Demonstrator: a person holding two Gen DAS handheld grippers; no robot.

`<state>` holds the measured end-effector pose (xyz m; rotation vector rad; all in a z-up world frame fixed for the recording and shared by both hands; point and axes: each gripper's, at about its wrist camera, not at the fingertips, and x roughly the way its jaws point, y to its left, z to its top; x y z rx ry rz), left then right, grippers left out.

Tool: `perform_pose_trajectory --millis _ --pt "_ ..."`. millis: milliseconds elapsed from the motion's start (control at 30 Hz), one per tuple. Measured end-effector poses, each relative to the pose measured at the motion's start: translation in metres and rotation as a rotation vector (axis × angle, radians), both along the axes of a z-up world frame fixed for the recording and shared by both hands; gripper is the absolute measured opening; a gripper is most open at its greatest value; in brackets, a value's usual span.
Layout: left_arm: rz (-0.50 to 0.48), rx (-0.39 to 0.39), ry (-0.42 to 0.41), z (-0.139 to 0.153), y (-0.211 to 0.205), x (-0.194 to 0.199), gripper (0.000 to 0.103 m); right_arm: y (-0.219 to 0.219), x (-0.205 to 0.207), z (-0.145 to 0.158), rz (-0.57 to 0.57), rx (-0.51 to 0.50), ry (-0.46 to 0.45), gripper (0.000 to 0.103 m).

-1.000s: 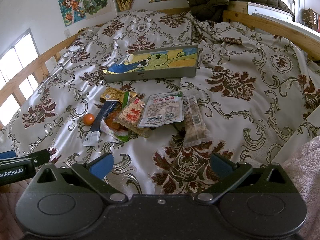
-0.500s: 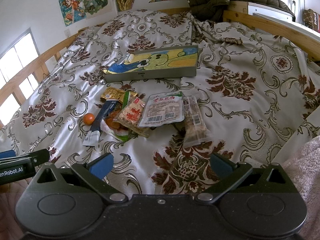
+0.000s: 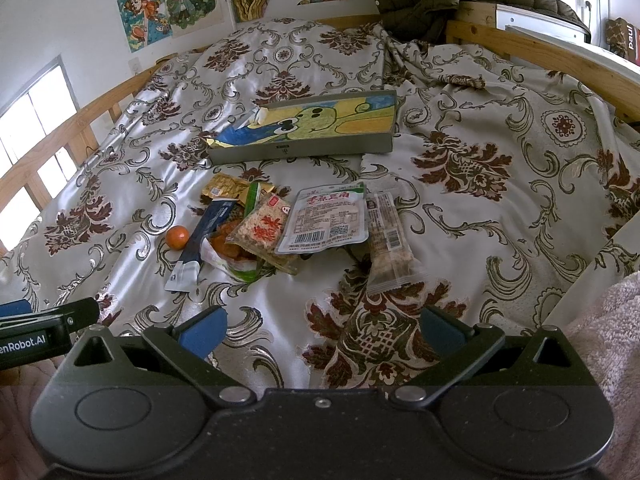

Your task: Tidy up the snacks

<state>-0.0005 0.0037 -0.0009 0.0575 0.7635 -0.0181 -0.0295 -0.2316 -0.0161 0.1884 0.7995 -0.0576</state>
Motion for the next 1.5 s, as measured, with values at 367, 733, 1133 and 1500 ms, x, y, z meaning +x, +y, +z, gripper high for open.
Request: perform_pose_trajectory --millis 367,733,1133,1500 --pt "0.0 -0.003 0.001 0.0 0.0 0.0 0.103 0.0 0.0 0.0 0.0 0.0 0.0 0.102" --pt "0.0 -0.005 0.0 -0.001 -0.002 0.0 0.103 -0.002 0.003 0.001 0.007 0.022 0.008 0.102" --pt "-0.055 0.011 -0.066 0.015 -0.018 0.026 0.103 0.0 0.013 0.03 -0.023 -0.193 -0.246 0.102" --pt "-0.335 -0.037 -0.057 -0.005 -0.044 0.086 0.103 -0.047 0.081 0.03 0.163 -0.032 -0.181 0.102"
